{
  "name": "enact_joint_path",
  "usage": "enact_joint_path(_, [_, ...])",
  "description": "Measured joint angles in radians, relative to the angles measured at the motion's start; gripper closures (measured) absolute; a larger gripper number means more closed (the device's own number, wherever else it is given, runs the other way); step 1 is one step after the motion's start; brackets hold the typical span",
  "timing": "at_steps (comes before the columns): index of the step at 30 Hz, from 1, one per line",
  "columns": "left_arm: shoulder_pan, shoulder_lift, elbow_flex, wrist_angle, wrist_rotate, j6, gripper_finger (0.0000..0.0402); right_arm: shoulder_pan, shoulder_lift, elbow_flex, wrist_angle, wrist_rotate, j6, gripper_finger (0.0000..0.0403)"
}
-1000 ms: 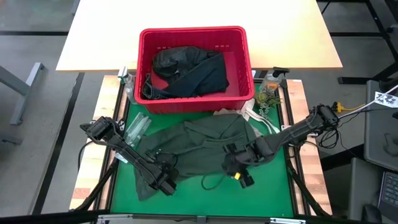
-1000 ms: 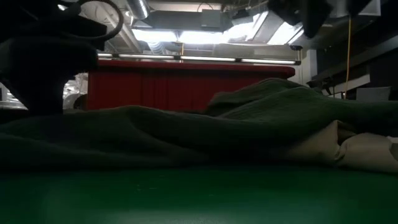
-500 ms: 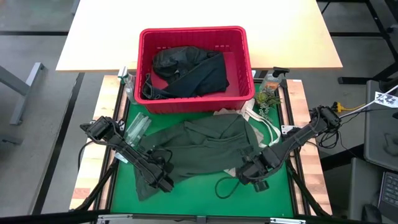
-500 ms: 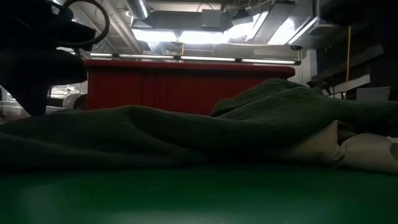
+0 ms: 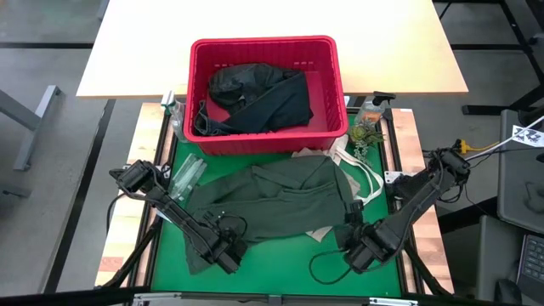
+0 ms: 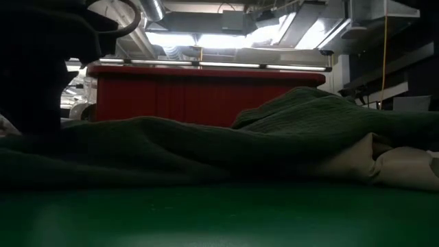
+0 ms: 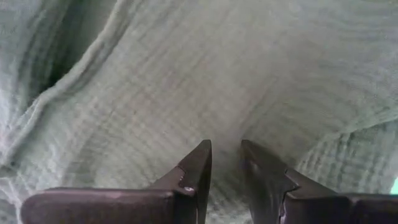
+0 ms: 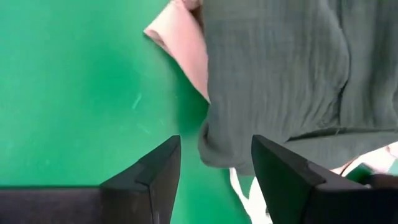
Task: Fold laundry
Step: Fold the green polo shirt
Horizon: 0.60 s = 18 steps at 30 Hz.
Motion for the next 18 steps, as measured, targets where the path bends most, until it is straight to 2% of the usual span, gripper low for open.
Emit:
enact_joint_path(13, [-0.008,0.000,0.000,0.010,-0.014,0.000,0.0321,-0.003,0.001,-0.255,0.169,0.012,0.151,0.0207])
enact_joint_path(18, [-0.008,0.000,0.000,0.037,-0.016,0.033,0.0321,-0.003,0.000,-0.313,0.256,0.064,0.153,0.0208])
